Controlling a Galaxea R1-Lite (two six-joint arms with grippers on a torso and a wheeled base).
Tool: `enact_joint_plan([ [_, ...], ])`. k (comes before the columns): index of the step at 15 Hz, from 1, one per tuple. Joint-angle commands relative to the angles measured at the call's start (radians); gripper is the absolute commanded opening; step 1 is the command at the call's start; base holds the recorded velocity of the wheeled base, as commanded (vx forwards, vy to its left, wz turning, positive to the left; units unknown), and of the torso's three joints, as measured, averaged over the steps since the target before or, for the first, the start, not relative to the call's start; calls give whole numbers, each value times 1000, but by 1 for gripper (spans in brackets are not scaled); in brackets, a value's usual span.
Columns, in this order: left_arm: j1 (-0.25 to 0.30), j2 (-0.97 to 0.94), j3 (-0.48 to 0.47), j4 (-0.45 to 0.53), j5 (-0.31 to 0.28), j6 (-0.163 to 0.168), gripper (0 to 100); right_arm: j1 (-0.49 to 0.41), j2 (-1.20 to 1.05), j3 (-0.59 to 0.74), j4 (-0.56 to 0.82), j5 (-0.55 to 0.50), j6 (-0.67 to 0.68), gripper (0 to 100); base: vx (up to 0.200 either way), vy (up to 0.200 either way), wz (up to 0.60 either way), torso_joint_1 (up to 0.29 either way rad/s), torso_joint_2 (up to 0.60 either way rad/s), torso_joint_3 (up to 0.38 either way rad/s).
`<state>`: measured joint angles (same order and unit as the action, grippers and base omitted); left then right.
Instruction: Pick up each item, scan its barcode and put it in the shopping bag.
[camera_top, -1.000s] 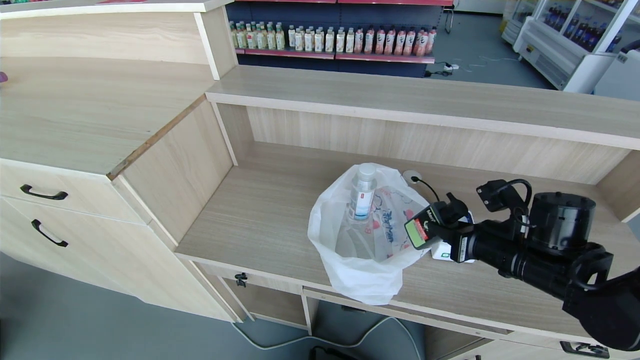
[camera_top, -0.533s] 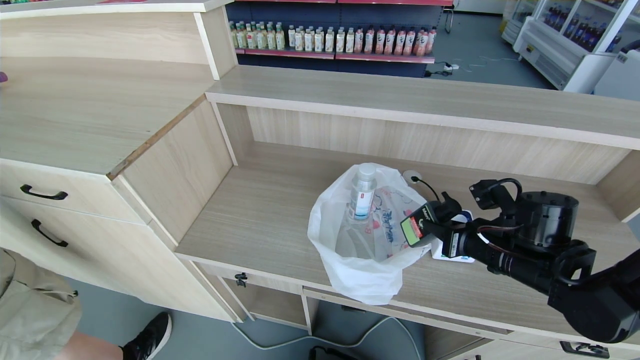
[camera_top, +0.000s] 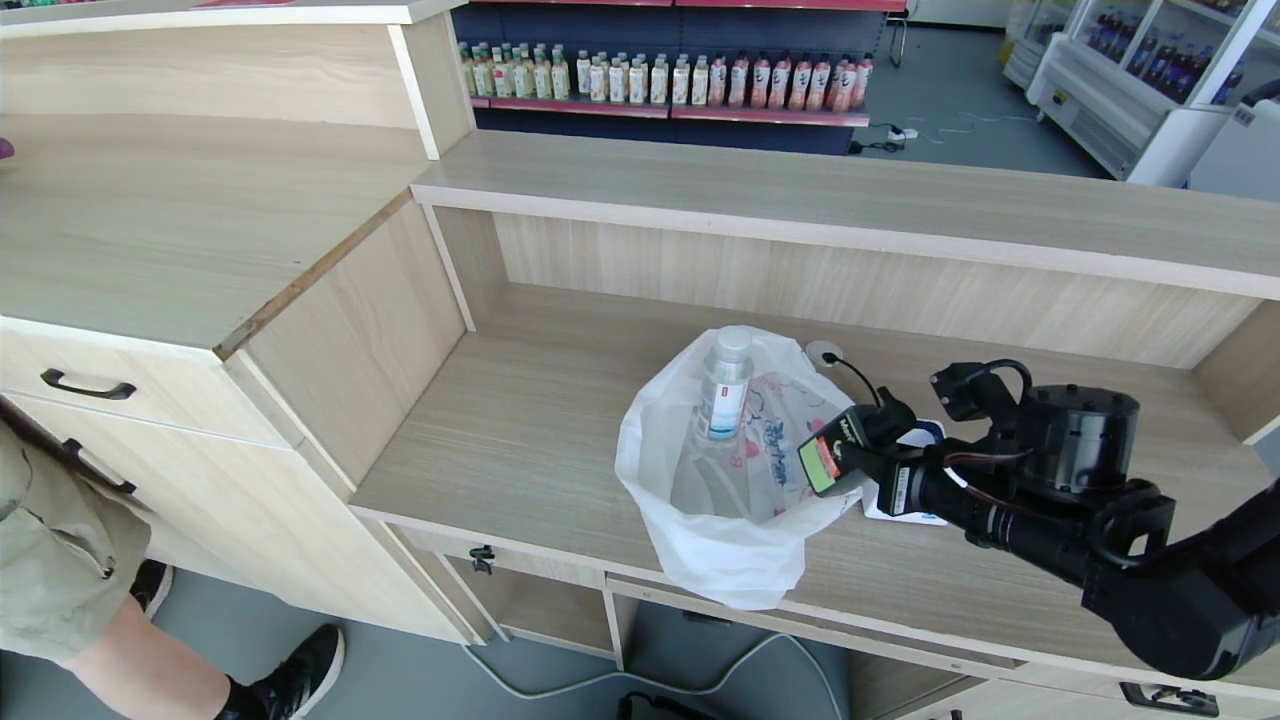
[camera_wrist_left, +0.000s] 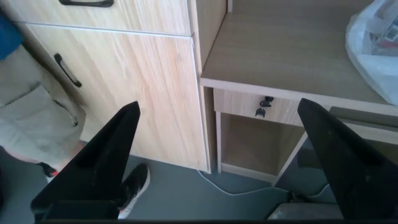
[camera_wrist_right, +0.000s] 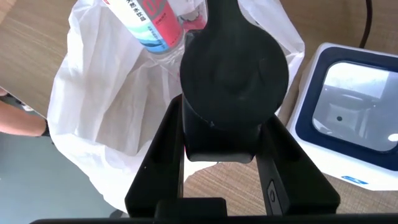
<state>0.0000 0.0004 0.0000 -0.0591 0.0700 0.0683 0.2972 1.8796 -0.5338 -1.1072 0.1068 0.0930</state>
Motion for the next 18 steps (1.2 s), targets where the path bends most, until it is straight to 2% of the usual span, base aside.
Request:
enact_joint_plan([
  [1,0,0,0,-1,1,-1,100,0,0,2,0,1,-1,0,0,0,0,0,0,0],
  [6,0,0,0,-1,-3,1,100,6,1,-2,0,1,1,0,0,0,0,0,0,0],
  [9,0,0,0,-1,-1,1,100,19,9,-20,0,-38,4,0,0,0,0,0,0,0],
  [12,0,0,0,-1,-3,1,100,43,18,-26,0,-44,4,0,0,200,0,-2,-4,7],
  [18,0,0,0,-1,1,-1,100,49,39,-54,-2,-49,4,0,0,0,0,0,0,0],
])
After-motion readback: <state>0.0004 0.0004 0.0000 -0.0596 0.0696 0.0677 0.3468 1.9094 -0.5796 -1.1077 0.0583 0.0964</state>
